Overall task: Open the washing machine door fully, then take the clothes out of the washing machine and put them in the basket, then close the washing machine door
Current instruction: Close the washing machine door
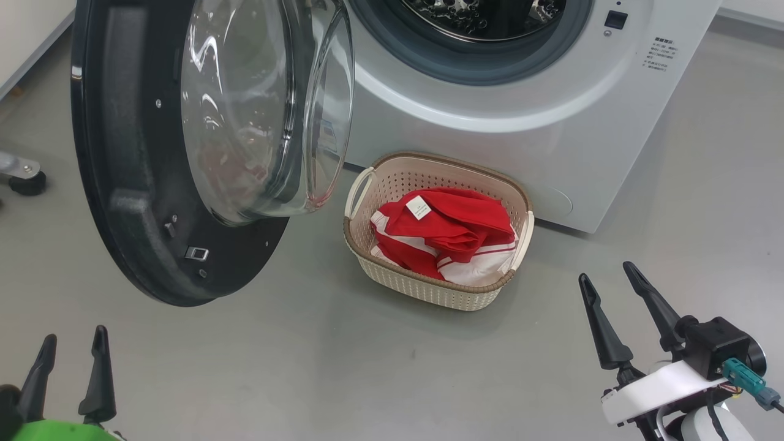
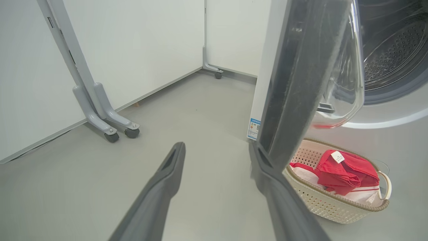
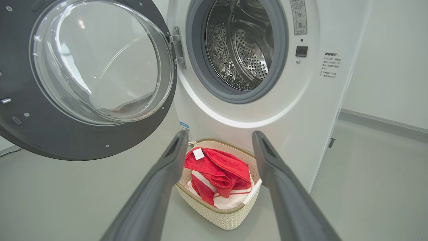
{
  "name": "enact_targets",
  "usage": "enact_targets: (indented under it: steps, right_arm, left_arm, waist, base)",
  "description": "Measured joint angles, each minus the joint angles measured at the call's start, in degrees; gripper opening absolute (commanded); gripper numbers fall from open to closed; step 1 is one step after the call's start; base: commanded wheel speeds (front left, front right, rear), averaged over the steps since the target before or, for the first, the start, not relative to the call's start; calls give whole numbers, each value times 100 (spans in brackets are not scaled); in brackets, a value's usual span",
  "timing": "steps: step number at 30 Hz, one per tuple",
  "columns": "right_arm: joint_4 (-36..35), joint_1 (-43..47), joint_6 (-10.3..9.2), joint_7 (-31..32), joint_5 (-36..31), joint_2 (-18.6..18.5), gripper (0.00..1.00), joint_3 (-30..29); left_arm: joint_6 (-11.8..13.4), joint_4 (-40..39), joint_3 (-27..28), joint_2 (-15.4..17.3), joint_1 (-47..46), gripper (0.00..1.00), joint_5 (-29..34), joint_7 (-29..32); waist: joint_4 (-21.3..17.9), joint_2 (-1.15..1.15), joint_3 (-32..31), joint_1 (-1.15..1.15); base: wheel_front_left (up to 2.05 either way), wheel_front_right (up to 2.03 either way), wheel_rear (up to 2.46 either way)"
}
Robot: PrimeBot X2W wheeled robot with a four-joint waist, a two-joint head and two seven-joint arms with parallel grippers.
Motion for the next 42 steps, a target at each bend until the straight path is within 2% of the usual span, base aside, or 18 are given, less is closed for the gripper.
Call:
enact_targets:
  steps: [9,33,42]
  right_arm:
    - [3,2,0,0,0,3,100,-16]
    - [36,43,7,0,-45,42,100,-7]
    - [27,68,7,0,-48,42,100,-3]
  left_arm:
    - [-13,125,4,-19,20,100,12,-275]
    - [-13,243,-70,-10,20,100,75,-380]
    - [-13,236,-73,93,16,100,73,-381]
  waist:
    - [1,0,-19,0]
    - [42,0,-108,0]
    - [41,0,-49,0]
  base:
    - [0,0,0]
    - [0,0,0]
    - [0,0,0]
